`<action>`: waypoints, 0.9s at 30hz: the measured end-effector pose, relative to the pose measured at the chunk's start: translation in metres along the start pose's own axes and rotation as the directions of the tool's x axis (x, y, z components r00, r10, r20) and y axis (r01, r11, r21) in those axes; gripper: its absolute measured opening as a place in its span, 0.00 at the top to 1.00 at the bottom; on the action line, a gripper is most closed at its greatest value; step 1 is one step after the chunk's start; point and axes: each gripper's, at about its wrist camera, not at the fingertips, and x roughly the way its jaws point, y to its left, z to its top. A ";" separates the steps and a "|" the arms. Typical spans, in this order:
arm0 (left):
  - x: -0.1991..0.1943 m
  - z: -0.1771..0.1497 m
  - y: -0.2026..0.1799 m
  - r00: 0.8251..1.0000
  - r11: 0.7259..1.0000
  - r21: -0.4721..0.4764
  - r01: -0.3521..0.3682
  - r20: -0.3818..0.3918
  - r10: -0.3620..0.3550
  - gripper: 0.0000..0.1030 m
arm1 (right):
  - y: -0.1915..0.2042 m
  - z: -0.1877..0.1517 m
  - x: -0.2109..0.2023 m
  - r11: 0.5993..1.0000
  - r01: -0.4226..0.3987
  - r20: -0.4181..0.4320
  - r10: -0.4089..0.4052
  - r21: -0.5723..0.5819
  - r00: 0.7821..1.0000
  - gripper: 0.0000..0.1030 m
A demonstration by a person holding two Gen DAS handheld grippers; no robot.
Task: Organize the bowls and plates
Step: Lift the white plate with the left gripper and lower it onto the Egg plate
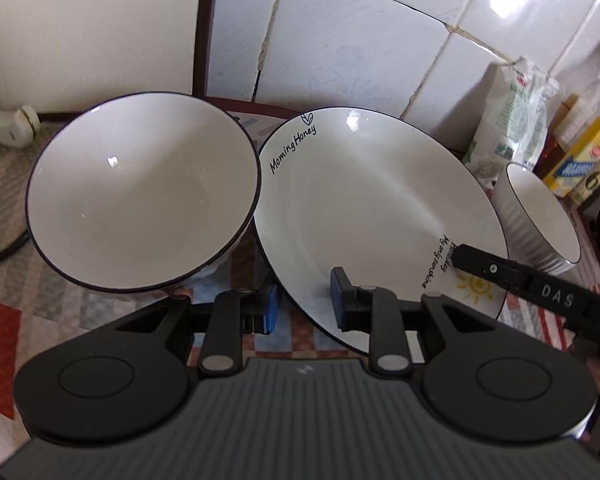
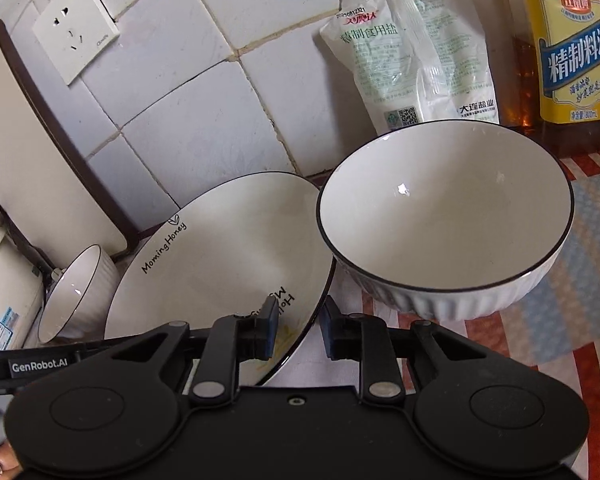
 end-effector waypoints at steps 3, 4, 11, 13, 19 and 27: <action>0.000 -0.004 -0.010 0.999 0.998 0.041 -0.042 0.026 0.041 0.75 | 0.000 -0.002 -0.001 1.000 0.005 0.017 -0.005 -0.023 1.000 0.77; -0.001 -0.006 -0.014 0.998 0.996 0.068 -0.055 0.044 0.052 0.75 | 0.000 -0.003 -0.002 1.000 0.010 0.021 -0.009 -0.023 1.000 0.78; -0.022 -0.017 -0.022 0.991 0.983 0.166 -0.081 0.118 0.062 0.76 | -0.002 -0.005 -0.015 1.000 0.003 0.025 -0.003 0.000 1.000 0.78; -0.028 -0.017 -0.020 0.991 0.983 0.167 -0.071 0.121 0.051 0.76 | -0.002 -0.007 -0.019 1.000 -0.005 0.028 0.005 0.006 1.000 0.78; -0.043 -0.021 -0.016 0.992 0.986 0.162 -0.035 0.128 0.014 0.76 | 0.005 -0.012 -0.032 1.000 -0.003 0.044 0.004 -0.014 0.999 0.78; -0.068 -0.032 -0.015 0.994 0.989 0.145 0.012 0.106 -0.027 0.76 | 0.020 -0.017 -0.060 0.999 0.026 0.044 -0.025 -0.036 0.999 0.78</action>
